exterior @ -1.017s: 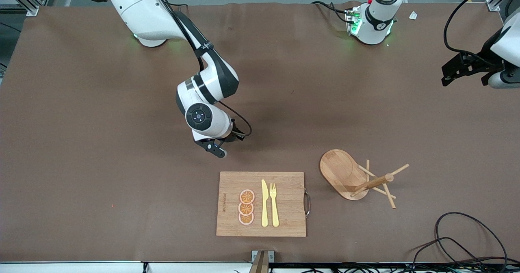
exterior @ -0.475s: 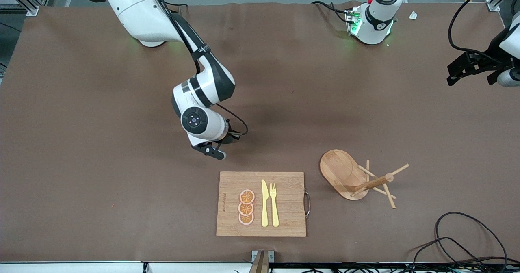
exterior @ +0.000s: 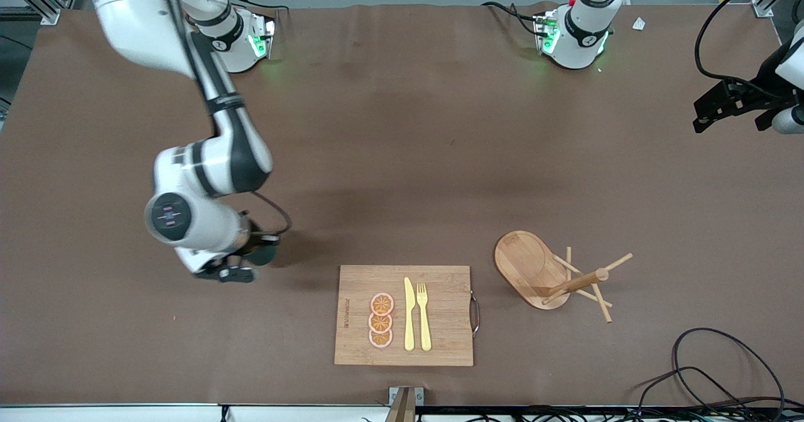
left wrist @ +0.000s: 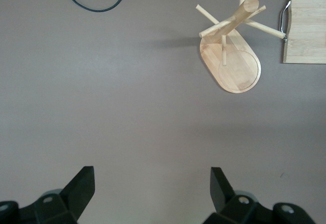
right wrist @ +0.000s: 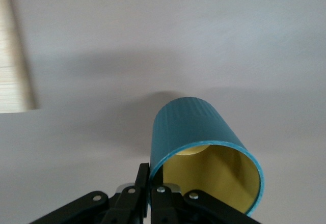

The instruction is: Transfer cup from left to right arm and place

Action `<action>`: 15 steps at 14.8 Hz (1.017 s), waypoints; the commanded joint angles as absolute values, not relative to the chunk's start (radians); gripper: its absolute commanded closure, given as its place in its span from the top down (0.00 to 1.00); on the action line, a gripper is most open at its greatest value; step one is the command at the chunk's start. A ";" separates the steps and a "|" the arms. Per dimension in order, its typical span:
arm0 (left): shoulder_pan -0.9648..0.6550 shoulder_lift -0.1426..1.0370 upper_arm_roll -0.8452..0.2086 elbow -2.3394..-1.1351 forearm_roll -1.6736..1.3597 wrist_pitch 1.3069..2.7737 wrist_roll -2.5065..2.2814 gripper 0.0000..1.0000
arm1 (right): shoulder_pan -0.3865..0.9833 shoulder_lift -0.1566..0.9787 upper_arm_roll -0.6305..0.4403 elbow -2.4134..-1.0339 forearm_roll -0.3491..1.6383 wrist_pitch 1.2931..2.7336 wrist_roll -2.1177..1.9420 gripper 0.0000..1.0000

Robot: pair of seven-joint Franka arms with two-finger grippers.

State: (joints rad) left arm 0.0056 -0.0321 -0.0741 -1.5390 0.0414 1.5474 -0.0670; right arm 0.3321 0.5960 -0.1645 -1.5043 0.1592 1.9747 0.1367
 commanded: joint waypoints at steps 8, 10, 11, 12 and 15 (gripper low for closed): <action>0.011 -0.040 -0.075 -1.529 0.041 1.554 -0.049 1.00 | 0.130 0.655 -0.150 -1.520 0.123 1.991 -0.210 0.04; 0.012 -0.038 -0.074 -1.520 0.043 1.551 -0.048 1.00 | 0.132 0.664 -0.150 -1.513 0.124 1.990 -0.203 0.21; 0.014 -0.037 -0.074 -1.519 0.043 1.551 -0.048 1.00 | 0.132 0.666 -0.150 -1.506 0.126 1.991 -0.199 0.33; 0.014 -0.037 -0.074 -1.520 0.043 1.551 -0.048 1.00 | 0.130 0.666 -0.150 -1.493 0.124 1.990 -0.199 0.51; 0.014 -0.037 -0.074 -1.519 0.044 1.551 -0.049 1.00 | 0.126 0.655 -0.152 -1.450 0.123 1.985 -0.206 1.00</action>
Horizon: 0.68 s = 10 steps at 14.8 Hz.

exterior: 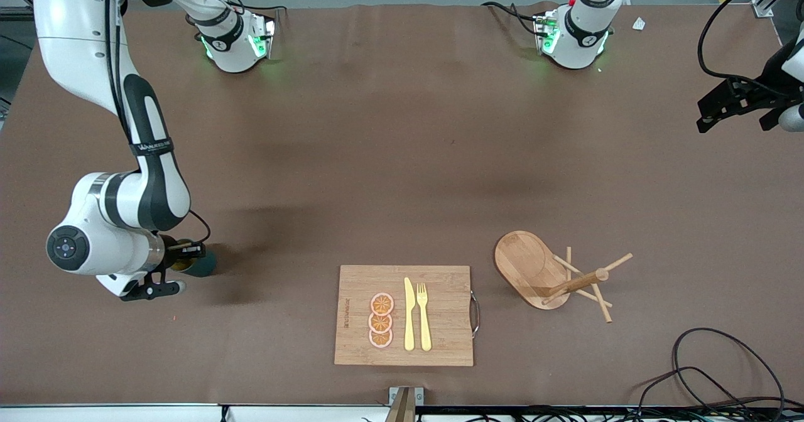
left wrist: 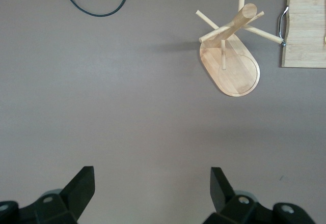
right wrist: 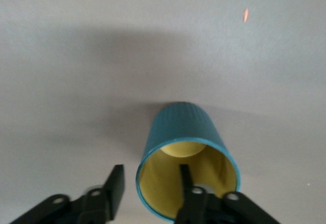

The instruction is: Transfer cup from left to right arm and place

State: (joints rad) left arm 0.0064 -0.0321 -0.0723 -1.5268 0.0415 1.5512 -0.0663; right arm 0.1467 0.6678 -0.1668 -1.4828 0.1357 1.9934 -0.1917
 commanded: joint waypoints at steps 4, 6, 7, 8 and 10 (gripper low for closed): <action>0.014 -0.037 -0.074 -1.519 0.043 1.551 -0.048 1.00 | 0.126 0.542 -0.181 -1.434 0.124 1.958 -0.201 1.00; 0.014 -0.037 -0.074 -1.519 0.043 1.551 -0.048 1.00 | 0.115 0.426 -0.184 -1.439 0.124 1.870 -0.199 1.00; 0.014 -0.037 -0.074 -1.519 0.043 1.551 -0.048 1.00 | 0.112 0.375 -0.190 -1.443 0.123 1.841 -0.199 1.00; 0.014 -0.037 -0.074 -1.519 0.043 1.551 -0.048 1.00 | 0.112 0.329 -0.196 -1.443 0.123 1.809 -0.198 1.00; 0.014 -0.037 -0.074 -1.519 0.043 1.549 -0.048 1.00 | 0.114 0.241 -0.204 -1.451 0.123 1.732 -0.184 1.00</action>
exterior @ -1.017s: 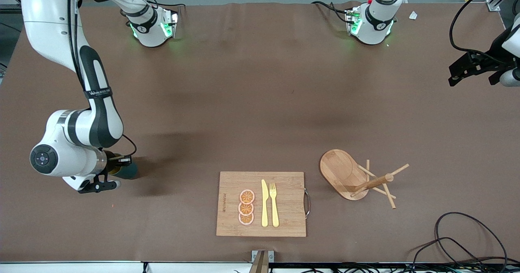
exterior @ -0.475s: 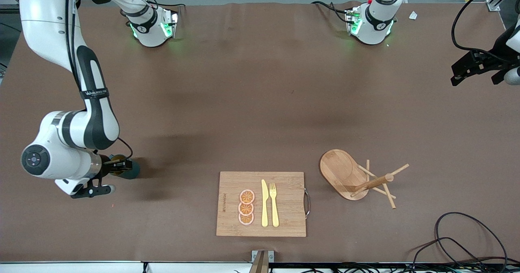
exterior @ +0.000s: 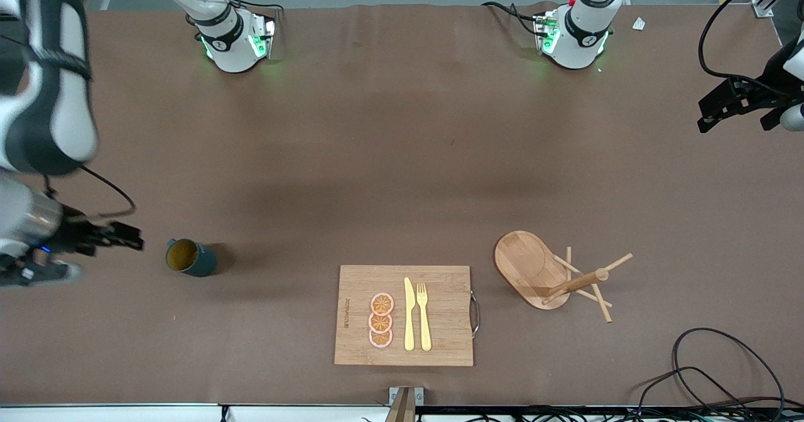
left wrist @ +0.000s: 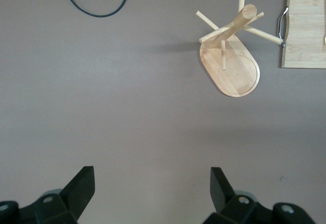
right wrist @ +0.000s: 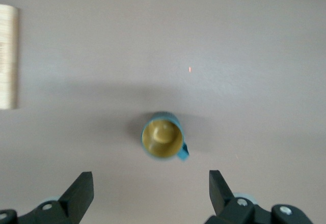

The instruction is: Transfer cup from left to right arm and place

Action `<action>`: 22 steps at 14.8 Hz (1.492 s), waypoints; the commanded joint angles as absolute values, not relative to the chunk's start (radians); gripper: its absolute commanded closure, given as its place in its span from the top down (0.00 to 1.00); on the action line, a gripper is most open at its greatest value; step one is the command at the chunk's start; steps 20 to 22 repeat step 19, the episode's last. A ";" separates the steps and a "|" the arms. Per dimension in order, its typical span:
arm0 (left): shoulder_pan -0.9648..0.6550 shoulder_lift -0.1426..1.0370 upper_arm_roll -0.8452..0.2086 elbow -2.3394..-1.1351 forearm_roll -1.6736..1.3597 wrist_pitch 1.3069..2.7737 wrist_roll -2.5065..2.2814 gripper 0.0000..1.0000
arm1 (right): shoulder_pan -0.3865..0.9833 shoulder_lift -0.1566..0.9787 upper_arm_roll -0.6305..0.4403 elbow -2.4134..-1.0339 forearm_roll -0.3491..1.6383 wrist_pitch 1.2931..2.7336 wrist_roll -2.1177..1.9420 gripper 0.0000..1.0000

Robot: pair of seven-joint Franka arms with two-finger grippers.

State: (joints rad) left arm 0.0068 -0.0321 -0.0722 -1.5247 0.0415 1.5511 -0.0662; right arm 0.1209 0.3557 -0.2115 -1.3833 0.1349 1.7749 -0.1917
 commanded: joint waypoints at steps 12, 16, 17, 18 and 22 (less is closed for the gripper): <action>0.012 -0.037 -0.075 -1.519 0.041 1.537 -0.048 1.00 | 0.123 0.052 -0.198 -1.513 0.037 1.588 -0.106 1.00; 0.011 -0.038 -0.078 -1.520 0.032 1.522 -0.048 1.00 | 0.117 0.052 -0.198 -1.513 0.035 1.589 -0.103 1.00; 0.009 -0.038 -0.081 -1.520 0.031 1.502 -0.049 1.00 | 0.118 0.052 -0.198 -1.513 0.035 1.591 -0.103 1.00; 0.009 -0.040 -0.083 -1.520 0.029 1.499 -0.049 1.00 | 0.123 0.052 -0.198 -1.513 0.031 1.592 -0.104 1.00; 0.008 -0.040 -0.084 -1.520 0.029 1.499 -0.051 1.00 | 0.124 0.051 -0.198 -1.513 0.019 1.594 -0.104 1.00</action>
